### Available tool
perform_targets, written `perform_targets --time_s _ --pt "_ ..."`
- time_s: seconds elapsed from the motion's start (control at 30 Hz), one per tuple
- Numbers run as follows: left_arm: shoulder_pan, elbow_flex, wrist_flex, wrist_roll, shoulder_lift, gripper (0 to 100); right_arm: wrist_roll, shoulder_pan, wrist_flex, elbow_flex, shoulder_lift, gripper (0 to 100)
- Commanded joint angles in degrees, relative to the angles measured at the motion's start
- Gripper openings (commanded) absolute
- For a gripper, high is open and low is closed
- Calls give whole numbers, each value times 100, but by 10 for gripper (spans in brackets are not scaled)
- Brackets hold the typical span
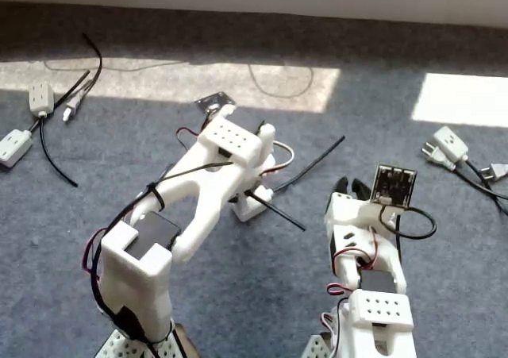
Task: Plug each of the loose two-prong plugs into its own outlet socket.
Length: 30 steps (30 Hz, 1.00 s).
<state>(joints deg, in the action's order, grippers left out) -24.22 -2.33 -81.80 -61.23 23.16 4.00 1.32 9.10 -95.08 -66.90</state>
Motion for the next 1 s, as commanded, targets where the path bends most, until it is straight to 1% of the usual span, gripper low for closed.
perform_targets --time_s 0.0,0.2,0.27,0.33,0.57,0.67,0.83,0.97 --pt "13 13 -114 158 13 8 44 -31 -145 -40 -84 84" --pt "-268 136 -193 167 13 8 44 -22 -145 -40 -84 84" --pt "-251 136 -193 167 13 30 44 -22 -145 -40 -84 84" --pt "-233 136 -193 167 13 83 44 -22 -145 -40 -84 84" --pt "-233 -31 -580 123 4 346 44 -22 -145 -40 -84 84" --pt "-233 -418 -1011 132 4 408 35 -22 -154 -40 -84 84" --pt "-233 -1367 -1793 185 4 421 35 -22 -154 -40 -84 84" --pt "163 -1842 -1846 580 4 419 35 -22 -321 -163 -84 84"
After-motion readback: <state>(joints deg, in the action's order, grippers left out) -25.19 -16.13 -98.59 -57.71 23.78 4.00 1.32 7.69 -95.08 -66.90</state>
